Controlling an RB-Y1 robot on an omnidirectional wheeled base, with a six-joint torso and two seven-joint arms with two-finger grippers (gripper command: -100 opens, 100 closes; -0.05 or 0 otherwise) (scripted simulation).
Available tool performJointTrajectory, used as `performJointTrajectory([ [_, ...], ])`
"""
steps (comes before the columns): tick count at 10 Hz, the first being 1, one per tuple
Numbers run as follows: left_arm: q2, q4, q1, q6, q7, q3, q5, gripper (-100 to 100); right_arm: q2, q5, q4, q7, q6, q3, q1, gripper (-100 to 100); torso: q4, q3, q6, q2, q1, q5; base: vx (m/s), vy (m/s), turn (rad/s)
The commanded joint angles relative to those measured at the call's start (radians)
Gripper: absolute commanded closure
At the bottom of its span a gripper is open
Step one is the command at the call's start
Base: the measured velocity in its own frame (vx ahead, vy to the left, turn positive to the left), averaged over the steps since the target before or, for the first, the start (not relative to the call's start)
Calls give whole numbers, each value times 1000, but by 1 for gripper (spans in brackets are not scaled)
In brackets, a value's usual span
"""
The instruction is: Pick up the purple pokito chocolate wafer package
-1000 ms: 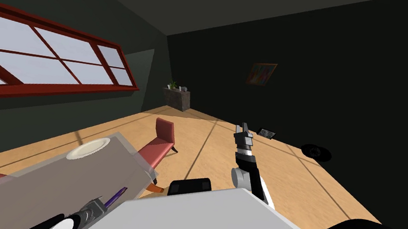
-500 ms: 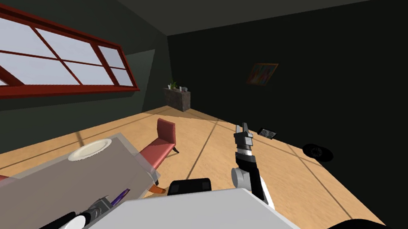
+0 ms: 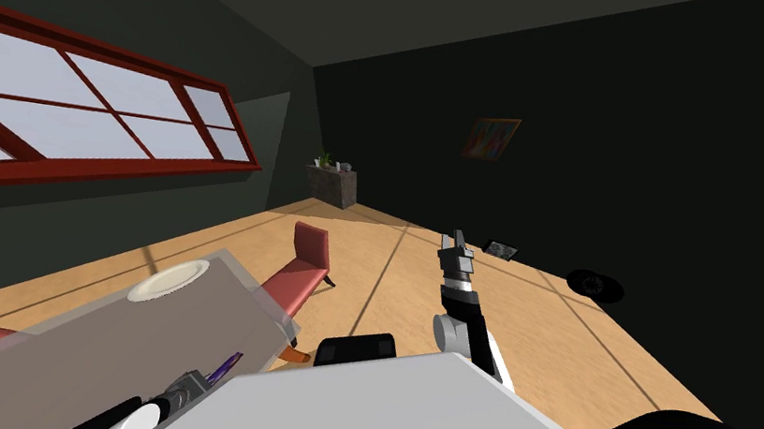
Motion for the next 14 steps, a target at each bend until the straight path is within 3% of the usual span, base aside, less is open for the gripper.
performJointTrajectory([
  [1, 0, 0, 0, 0, 0, 0, 0, 0, 0, 0, 0, 0, 0, 0, 0, 0, 0, 0, 0, 0, 0, 0, 0, 0, 0],
  [2, 26, -34, 22, 14, 14, 3, 9, 100, 0, 0, 0, 0, 0, 0, 0, 0, 0, 0, 0, 0, 0, 0, -21, -51, -5],
  [4, 59, -62, 41, 27, 21, 2, 33, 100, 0, 0, 0, 0, 0, 0, 0, 0, 0, 1, 0, 3, -5, -1, -31, -76, 9],
  [5, 51, -54, 36, 23, 18, 2, 30, 100, 0, 0, 0, 0, 0, 0, 0, 0, 0, 1, 0, 2, -5, -1, -5, -30, 6],
  [7, 65, -55, 55, 52, 23, -9, 47, -100, 0, 0, 0, 0, 0, 0, 0, 0, 0, 0, 0, 1, -1, 0, 34, 0, -31],
  [14, 109, -55, 120, 156, 46, -47, 93, -100, 0, 0, 0, 0, 0, 0, 0, 0, -2, -4, 0, -6, 1, 1, 100, 17, -47],
])
